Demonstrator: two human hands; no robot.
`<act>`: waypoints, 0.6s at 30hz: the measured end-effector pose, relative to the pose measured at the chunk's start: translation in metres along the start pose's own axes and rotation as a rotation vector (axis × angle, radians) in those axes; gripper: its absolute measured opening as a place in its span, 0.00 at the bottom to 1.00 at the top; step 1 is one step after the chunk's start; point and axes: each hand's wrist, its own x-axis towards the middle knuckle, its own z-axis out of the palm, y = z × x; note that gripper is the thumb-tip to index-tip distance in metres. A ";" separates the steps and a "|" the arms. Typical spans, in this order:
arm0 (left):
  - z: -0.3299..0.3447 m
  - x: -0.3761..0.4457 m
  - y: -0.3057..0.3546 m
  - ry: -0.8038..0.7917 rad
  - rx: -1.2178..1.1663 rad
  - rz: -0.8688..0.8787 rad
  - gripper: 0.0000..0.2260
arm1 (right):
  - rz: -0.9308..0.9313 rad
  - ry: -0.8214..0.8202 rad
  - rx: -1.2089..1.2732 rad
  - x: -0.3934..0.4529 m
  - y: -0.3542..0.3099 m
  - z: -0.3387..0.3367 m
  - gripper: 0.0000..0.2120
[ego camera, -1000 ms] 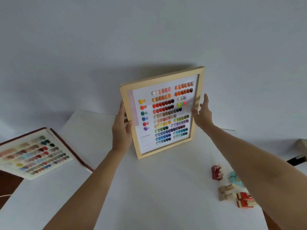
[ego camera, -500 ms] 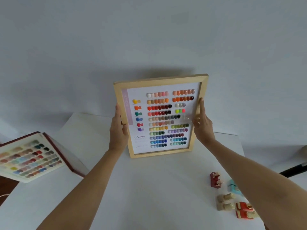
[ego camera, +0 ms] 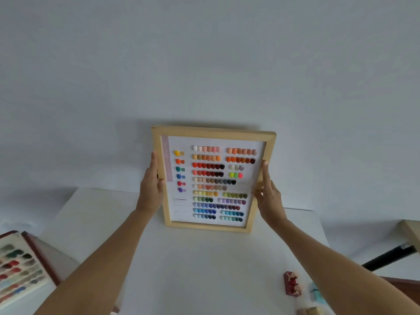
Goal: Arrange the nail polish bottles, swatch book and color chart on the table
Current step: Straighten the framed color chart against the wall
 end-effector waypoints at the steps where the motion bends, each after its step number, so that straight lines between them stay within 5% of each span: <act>1: 0.001 0.004 -0.002 -0.001 0.001 0.010 0.32 | 0.005 0.002 0.002 0.002 0.001 0.002 0.43; 18: 0.007 0.009 -0.016 -0.007 -0.006 0.024 0.32 | 0.025 0.003 -0.019 0.004 0.006 0.008 0.43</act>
